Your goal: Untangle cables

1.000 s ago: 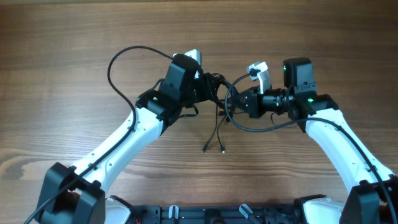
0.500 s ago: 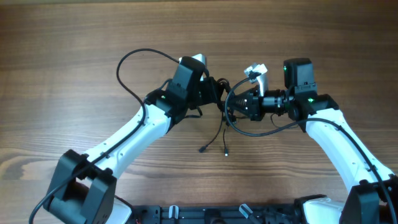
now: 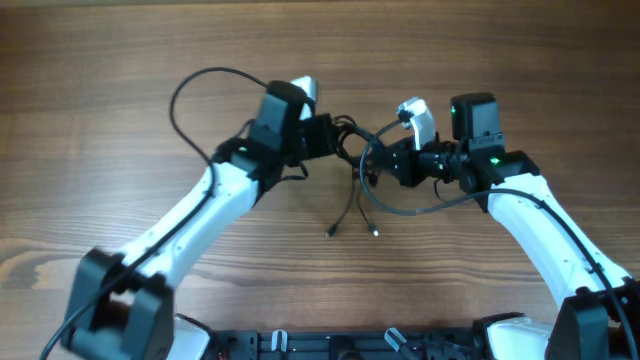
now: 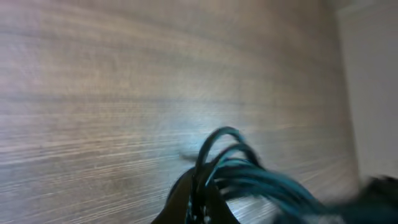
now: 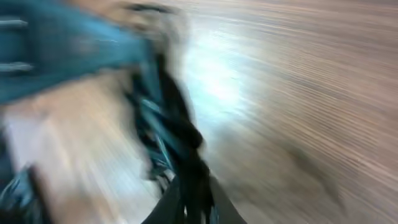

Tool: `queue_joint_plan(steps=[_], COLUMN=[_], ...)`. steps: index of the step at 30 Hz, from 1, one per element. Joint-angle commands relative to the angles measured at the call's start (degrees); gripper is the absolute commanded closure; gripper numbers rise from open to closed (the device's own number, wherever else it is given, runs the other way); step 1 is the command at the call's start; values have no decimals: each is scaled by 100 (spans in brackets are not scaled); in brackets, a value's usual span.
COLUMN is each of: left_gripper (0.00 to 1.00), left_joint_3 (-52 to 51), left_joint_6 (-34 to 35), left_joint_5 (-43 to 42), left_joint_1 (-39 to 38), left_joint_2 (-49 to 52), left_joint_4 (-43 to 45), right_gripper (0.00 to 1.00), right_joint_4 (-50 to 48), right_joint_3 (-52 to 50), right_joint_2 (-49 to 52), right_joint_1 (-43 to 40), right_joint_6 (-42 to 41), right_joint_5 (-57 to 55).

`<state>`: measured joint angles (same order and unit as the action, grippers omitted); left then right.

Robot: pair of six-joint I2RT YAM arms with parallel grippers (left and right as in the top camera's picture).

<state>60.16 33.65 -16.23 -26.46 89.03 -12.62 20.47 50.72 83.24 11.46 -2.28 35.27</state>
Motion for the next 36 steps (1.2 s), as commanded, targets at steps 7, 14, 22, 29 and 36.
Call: queue_joint_plan(steps=[7,14,22,29,36], left_gripper=[96,96,96,96,96], left_joint_3=[28,28,28,26,26], left_joint_6=[59,2673,4197,3989,4000], left_joint_5=[448,2549,2638,1530,957], left_joint_1=[149,-44,-44,-44,-81], left_joint_2=[-1292,-1285,-1285,-1285,-1285], left_joint_4=[-358,-350,-181,-101,682], right_gripper=[48,0,0,0,1], right_joint_4=[-155,-793,-2013,-2909,-2922], right_joint_3=[15,15,15,15,15], right_joint_2=[-74,-72,63,439,807], right_joint_1=[-76,-76,334,898,1056], right_joint_6=[-1543,-2798,-4511,-5495,-5095], right_joint_5=[-588,1598,1572,457,525])
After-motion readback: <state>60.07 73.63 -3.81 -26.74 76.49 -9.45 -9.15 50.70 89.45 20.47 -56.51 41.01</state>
